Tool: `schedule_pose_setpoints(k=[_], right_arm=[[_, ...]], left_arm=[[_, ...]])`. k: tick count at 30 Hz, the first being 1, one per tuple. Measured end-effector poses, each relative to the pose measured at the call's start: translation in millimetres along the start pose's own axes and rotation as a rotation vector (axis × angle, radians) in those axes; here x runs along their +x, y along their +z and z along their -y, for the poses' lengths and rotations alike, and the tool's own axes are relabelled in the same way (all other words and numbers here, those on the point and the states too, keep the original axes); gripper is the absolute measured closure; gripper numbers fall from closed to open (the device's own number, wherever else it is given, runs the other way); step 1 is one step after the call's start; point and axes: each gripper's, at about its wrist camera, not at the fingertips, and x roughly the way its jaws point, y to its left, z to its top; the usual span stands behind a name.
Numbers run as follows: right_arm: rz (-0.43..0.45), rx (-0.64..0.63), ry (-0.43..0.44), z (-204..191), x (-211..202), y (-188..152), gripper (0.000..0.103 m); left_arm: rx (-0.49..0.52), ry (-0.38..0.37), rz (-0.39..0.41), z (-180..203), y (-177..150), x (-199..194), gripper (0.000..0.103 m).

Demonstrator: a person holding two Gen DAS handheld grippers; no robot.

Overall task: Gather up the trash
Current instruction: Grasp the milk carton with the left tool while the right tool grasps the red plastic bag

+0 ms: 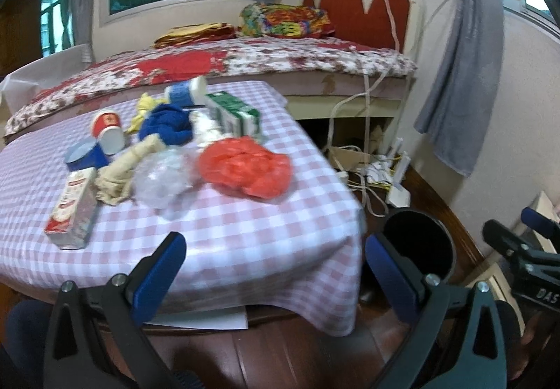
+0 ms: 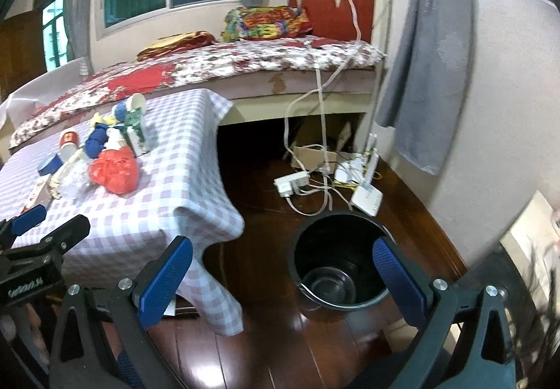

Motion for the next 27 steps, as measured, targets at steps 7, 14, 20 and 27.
schedule_pose_setpoints(k=[7,14,20,27], right_arm=[[0.012,-0.084,0.141,-33,20,18,0.000],[0.018,-0.213,0.261,-101,44,37,0.000],[-0.007,-0.282,0.328,-141,74,45,0.008],[-0.044,-0.355,0.358,-180,112,53,0.011]], left_arm=[[-0.044,0.074,-0.011,-49,6,10,0.000],[-0.074,0.182,-0.024,-104,6,16,0.000],[-0.156,0.266,0.003,-154,7,9,0.000],[-0.259,0.319,-0.029,-207,7,34,0.001]])
